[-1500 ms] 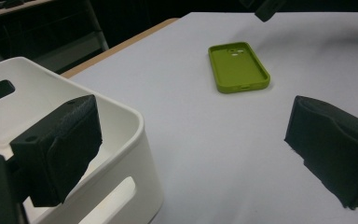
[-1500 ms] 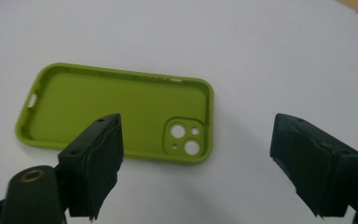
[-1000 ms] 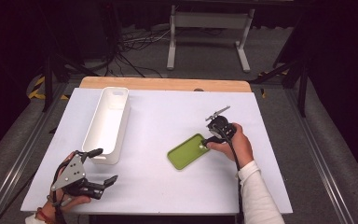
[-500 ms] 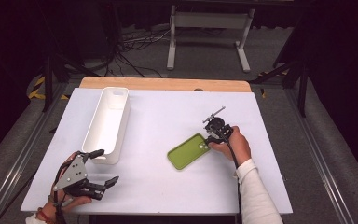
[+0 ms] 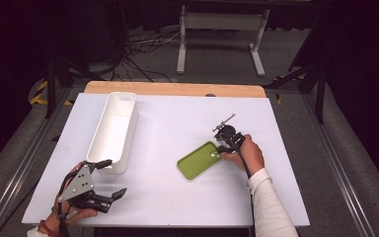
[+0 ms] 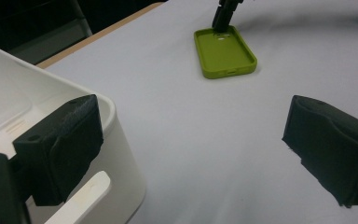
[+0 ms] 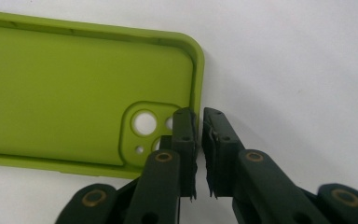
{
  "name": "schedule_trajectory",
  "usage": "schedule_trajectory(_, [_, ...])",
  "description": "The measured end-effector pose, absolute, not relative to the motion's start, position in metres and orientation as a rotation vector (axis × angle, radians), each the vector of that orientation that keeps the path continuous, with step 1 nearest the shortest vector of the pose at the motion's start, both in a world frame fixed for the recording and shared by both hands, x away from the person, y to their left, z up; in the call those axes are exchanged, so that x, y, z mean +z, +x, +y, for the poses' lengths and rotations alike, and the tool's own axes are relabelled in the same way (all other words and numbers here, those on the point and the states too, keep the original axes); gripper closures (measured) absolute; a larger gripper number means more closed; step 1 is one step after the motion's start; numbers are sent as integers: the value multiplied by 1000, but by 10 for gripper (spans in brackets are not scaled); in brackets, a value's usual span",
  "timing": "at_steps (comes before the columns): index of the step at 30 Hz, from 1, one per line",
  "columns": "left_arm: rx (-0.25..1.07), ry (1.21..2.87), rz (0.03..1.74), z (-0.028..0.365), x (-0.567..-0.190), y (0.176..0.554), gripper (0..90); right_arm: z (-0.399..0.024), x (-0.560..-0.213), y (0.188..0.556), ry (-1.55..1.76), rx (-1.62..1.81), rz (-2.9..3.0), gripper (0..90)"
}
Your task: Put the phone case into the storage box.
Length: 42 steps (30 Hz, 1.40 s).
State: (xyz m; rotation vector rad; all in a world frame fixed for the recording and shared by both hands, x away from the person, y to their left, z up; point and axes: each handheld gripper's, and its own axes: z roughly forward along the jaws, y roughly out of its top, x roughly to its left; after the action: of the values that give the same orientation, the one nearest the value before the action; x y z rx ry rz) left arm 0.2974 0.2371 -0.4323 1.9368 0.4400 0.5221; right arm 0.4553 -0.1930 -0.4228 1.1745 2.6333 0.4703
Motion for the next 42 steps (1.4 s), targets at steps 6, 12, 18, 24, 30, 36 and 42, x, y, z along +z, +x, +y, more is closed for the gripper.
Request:
schedule_trajectory(6, [515,1943,443,236,-433,298,56,-194,-423,454,1171,493,2642,886])
schedule_trajectory(12, [516,1947,442,238,-432,298,57,-193,-423,452,1157,495,2623,890])
schedule_trajectory(18, [520,1936,446,239,-432,297,58,-191,-420,446,1128,540,2588,891])
schedule_trajectory(24, [521,1937,443,241,-431,297,58,-196,-410,438,1119,609,2519,891])
schedule_trajectory(30, [510,1937,447,239,-431,297,58,-200,-402,431,1098,666,2449,891])
schedule_trajectory(36, [513,1935,446,238,-431,297,59,-196,-396,421,1016,684,2352,892])
schedule_trajectory(42, [520,1931,441,239,-430,296,58,-189,-381,403,896,727,2188,892])
